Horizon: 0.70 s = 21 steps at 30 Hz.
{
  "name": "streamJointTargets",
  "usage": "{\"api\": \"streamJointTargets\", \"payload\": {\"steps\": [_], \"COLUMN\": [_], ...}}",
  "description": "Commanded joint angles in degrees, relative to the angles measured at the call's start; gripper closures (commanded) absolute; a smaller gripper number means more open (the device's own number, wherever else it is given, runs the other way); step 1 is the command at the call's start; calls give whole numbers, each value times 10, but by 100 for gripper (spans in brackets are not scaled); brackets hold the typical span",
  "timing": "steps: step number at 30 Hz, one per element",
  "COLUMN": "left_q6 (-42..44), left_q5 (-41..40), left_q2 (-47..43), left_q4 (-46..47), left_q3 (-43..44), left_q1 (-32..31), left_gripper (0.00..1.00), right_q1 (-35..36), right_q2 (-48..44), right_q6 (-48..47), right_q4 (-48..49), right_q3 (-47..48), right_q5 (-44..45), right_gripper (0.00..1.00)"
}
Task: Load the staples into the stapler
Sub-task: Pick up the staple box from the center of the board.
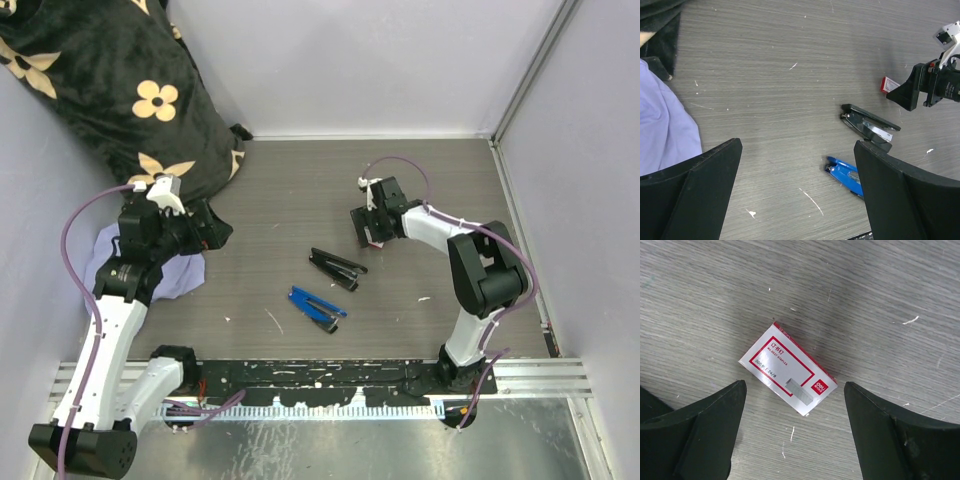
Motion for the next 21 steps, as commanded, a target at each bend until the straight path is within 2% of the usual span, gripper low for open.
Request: {"api": "streamJointTargets", "payload": {"steps": [1,12,21], "left_q6": [8,8,8], "left_q5": [8,14,14], "left_q2": [5,10,8], "left_q4": [9,9,8], "left_q3": [6,5,5], "left_q1": [-2,-2,-2], "left_gripper": [2,2,2], "right_q1": [-1,-10,-10], "right_q2": [1,39,35], "right_q6": [-45,-71,-75], "right_q4": [-9,-21,-26], "right_q3": [40,65,62], "right_q5": [12,-4,-26], "right_gripper": [15,21,23]}}
